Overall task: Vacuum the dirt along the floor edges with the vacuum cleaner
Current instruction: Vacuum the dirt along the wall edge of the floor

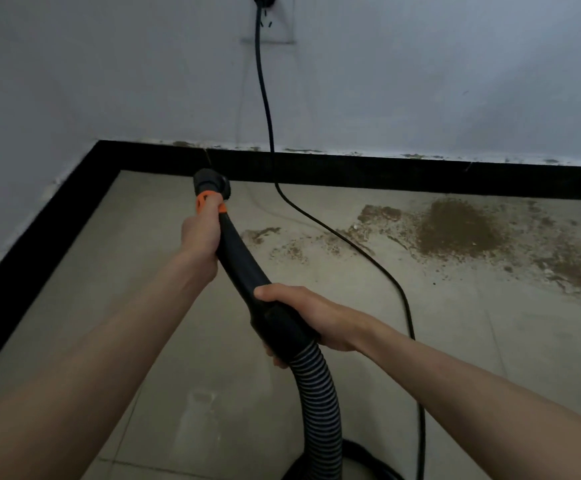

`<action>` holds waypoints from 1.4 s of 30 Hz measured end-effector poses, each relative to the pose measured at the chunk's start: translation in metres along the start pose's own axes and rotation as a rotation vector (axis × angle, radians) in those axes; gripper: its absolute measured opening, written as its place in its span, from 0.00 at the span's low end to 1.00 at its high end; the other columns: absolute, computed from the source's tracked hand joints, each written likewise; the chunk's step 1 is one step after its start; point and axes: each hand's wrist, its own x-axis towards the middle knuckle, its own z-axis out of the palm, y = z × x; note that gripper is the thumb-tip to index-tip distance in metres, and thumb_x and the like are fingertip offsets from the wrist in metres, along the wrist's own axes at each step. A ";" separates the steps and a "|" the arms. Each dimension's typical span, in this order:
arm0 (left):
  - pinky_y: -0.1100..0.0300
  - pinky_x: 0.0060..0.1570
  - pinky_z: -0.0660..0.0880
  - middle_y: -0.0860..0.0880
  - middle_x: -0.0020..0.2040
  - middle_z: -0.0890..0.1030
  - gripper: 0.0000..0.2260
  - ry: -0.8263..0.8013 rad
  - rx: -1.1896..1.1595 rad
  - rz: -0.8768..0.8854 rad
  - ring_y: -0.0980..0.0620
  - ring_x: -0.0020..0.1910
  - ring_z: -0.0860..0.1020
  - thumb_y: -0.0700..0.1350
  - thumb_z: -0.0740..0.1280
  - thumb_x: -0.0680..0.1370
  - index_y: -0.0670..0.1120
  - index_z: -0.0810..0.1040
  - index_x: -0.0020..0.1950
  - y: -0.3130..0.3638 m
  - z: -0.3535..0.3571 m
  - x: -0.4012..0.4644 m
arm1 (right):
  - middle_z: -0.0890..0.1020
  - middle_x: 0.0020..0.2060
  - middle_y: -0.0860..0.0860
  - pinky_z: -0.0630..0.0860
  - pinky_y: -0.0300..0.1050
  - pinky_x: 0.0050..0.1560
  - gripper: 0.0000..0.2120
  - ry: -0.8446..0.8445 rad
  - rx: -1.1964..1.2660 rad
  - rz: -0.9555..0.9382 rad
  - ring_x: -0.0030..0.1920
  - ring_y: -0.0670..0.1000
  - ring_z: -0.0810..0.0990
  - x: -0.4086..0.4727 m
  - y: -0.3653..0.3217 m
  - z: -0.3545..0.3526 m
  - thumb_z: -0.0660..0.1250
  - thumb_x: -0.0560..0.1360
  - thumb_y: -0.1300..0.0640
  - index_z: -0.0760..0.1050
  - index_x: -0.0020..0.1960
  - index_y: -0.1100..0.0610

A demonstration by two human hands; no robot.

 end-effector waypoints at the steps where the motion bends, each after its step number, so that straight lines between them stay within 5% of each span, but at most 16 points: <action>1: 0.62 0.30 0.71 0.48 0.37 0.75 0.17 0.011 -0.010 0.033 0.52 0.33 0.75 0.53 0.66 0.74 0.41 0.75 0.54 0.002 -0.003 -0.005 | 0.79 0.35 0.58 0.78 0.46 0.37 0.19 -0.007 -0.007 -0.016 0.32 0.54 0.79 0.000 -0.001 0.004 0.60 0.79 0.45 0.74 0.46 0.62; 5: 0.69 0.21 0.67 0.56 0.23 0.74 0.14 -0.068 0.012 0.296 0.59 0.22 0.74 0.56 0.67 0.74 0.47 0.75 0.38 0.017 -0.003 -0.033 | 0.80 0.34 0.56 0.79 0.48 0.37 0.15 0.065 0.015 -0.161 0.34 0.56 0.80 0.001 0.001 0.023 0.67 0.77 0.47 0.73 0.43 0.59; 9: 0.66 0.25 0.71 0.55 0.27 0.73 0.14 -0.176 0.030 0.411 0.59 0.25 0.73 0.57 0.65 0.76 0.47 0.74 0.40 0.022 0.009 -0.059 | 0.78 0.33 0.56 0.79 0.59 0.44 0.12 0.258 -0.050 -0.304 0.34 0.56 0.78 -0.011 0.007 0.026 0.71 0.75 0.51 0.72 0.41 0.57; 15: 0.66 0.27 0.72 0.53 0.30 0.73 0.14 -0.284 0.026 0.415 0.60 0.26 0.74 0.55 0.63 0.78 0.45 0.74 0.43 0.013 0.034 -0.076 | 0.80 0.37 0.56 0.78 0.61 0.49 0.07 0.444 -0.169 -0.366 0.37 0.54 0.80 -0.034 0.017 0.015 0.71 0.75 0.54 0.74 0.43 0.54; 22: 0.58 0.36 0.71 0.50 0.33 0.72 0.13 -0.338 0.070 0.552 0.52 0.33 0.73 0.54 0.63 0.79 0.46 0.72 0.39 0.007 0.061 -0.095 | 0.79 0.29 0.49 0.78 0.53 0.36 0.10 0.611 -0.186 -0.458 0.31 0.51 0.79 -0.044 0.032 0.006 0.71 0.69 0.49 0.72 0.38 0.52; 27: 0.67 0.31 0.71 0.56 0.28 0.70 0.13 -0.298 0.025 0.642 0.57 0.30 0.71 0.53 0.62 0.79 0.49 0.70 0.37 -0.006 0.061 -0.098 | 0.77 0.28 0.46 0.74 0.41 0.32 0.17 0.581 -0.259 -0.443 0.30 0.46 0.77 -0.047 0.041 -0.011 0.67 0.62 0.38 0.72 0.37 0.51; 33: 0.62 0.31 0.70 0.51 0.30 0.71 0.16 -0.314 0.128 0.425 0.55 0.30 0.72 0.57 0.61 0.79 0.47 0.70 0.37 -0.001 0.075 -0.067 | 0.78 0.30 0.46 0.76 0.47 0.36 0.11 0.597 -0.249 -0.391 0.32 0.47 0.78 -0.024 0.032 -0.019 0.70 0.73 0.46 0.72 0.39 0.50; 37: 0.59 0.35 0.71 0.49 0.34 0.73 0.19 -0.270 0.236 0.252 0.52 0.33 0.74 0.60 0.60 0.78 0.46 0.72 0.40 -0.004 0.090 -0.037 | 0.78 0.37 0.50 0.76 0.46 0.42 0.14 0.643 -0.276 -0.311 0.39 0.51 0.80 -0.002 0.019 -0.025 0.64 0.77 0.41 0.73 0.45 0.52; 42: 0.56 0.40 0.74 0.45 0.44 0.78 0.25 -0.104 0.242 0.129 0.46 0.43 0.78 0.62 0.59 0.78 0.40 0.76 0.54 -0.009 0.070 -0.004 | 0.79 0.38 0.53 0.77 0.45 0.40 0.20 0.510 -0.300 -0.237 0.37 0.51 0.80 0.018 0.006 -0.025 0.62 0.78 0.39 0.73 0.45 0.56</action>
